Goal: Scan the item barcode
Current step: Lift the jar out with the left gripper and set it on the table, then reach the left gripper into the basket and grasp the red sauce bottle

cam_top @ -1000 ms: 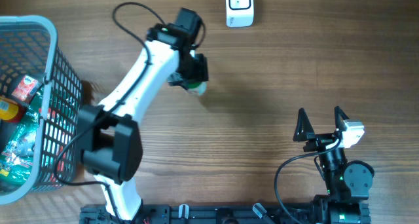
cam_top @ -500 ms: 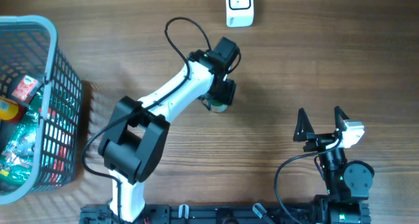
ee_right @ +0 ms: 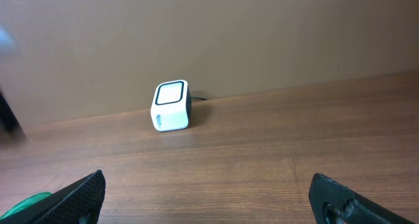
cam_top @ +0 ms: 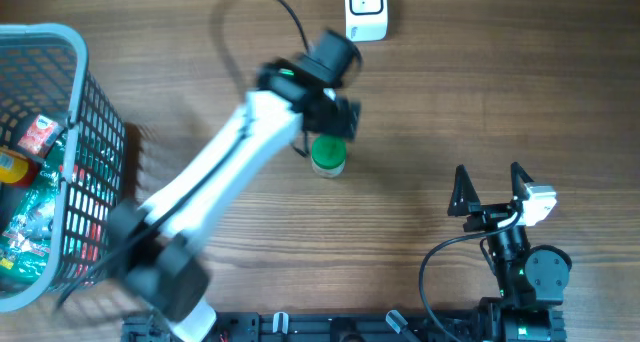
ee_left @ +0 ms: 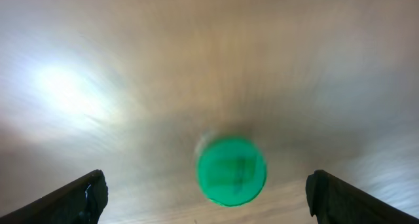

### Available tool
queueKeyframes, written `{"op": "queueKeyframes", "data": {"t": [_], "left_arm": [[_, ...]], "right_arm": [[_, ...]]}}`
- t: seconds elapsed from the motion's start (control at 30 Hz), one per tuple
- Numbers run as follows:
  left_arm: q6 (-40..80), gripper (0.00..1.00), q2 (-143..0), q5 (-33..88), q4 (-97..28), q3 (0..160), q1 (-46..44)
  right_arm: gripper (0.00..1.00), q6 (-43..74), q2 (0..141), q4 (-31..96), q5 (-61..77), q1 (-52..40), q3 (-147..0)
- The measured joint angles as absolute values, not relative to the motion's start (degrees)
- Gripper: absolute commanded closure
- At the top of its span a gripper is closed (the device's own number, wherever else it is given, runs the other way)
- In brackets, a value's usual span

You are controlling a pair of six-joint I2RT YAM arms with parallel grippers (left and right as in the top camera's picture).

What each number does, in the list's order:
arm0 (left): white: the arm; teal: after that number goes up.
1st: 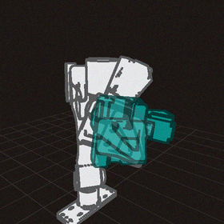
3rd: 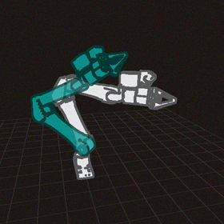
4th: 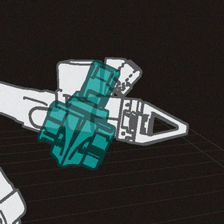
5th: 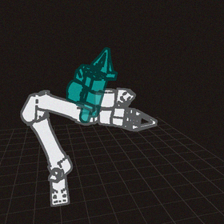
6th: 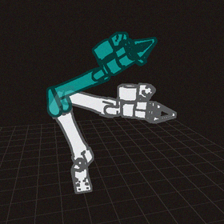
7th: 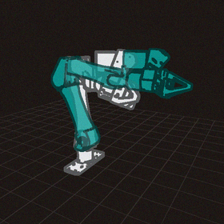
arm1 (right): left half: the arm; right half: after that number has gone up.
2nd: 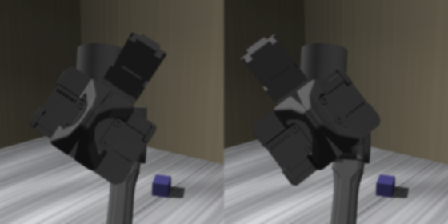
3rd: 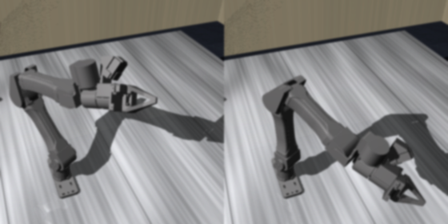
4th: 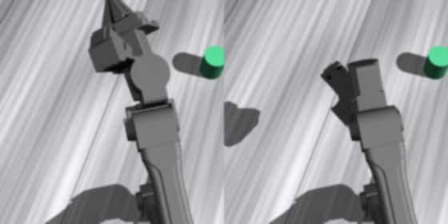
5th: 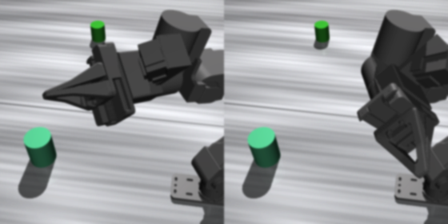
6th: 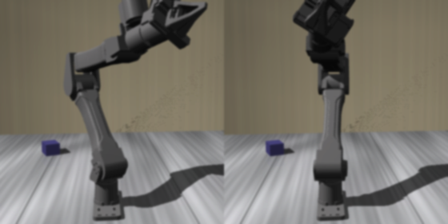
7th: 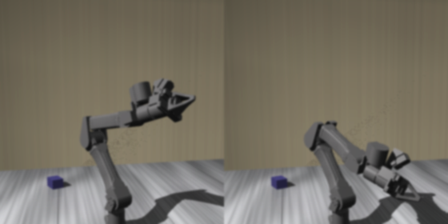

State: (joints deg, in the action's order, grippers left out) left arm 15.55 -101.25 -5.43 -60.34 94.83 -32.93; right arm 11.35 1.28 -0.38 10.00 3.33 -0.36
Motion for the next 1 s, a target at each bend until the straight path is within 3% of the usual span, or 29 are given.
{"op": "queueKeyframes", "data": {"t": [0.13,0.27,0.6,0.83,1.0], "left_arm": [[18.04,0.00,-87.26,-11.62,-60.07,98.70,-26.06],[22.28,0.00,-78.91,-15.33,-60.07,98.65,-11.07],[28.69,0.00,-77.87,-17.15,-57.93,98.63,28.34],[35.35,0.00,-89.89,-17.30,-62.81,98.63,39.88],[36.67,0.00,-97.89,-17.28,-60.88,98.52,40.58]], "right_arm": [[0.00,11.35,1.28,-0.38,10.00,3.33,-0.36],[0.00,11.35,1.28,-0.38,9.98,3.33,-0.36],[0.00,11.35,1.28,-0.38,9.98,3.33,-0.36],[0.00,11.35,1.28,-0.38,10.00,3.33,-0.36],[0.00,11.35,1.28,-0.38,9.98,3.33,-0.36]]}}
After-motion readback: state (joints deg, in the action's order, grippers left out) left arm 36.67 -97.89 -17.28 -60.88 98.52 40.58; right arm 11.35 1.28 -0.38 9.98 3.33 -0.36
